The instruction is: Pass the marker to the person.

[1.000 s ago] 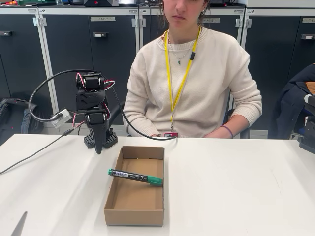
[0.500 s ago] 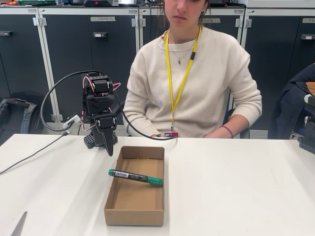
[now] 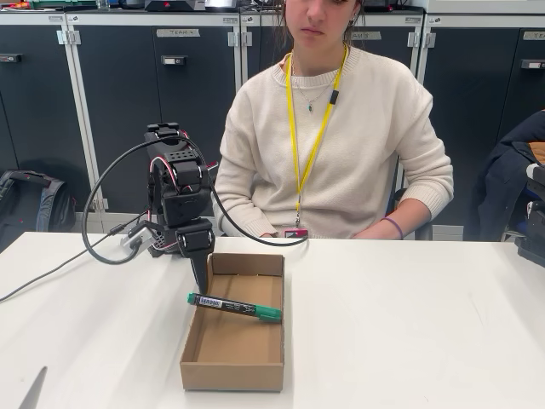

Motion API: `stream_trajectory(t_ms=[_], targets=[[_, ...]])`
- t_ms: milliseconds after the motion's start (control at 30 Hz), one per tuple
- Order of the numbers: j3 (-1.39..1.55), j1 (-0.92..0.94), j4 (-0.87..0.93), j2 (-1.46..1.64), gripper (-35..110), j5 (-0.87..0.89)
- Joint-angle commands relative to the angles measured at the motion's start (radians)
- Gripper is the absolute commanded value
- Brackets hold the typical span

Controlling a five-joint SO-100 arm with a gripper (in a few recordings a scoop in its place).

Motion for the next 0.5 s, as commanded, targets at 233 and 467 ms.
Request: stream_trajectory(t_ms=[233,467], targets=[[-0.044,0.014,-0.038,-0.009,16,0.008],[-0.046,0.011,-0.049,-0.026,17,0.014]])
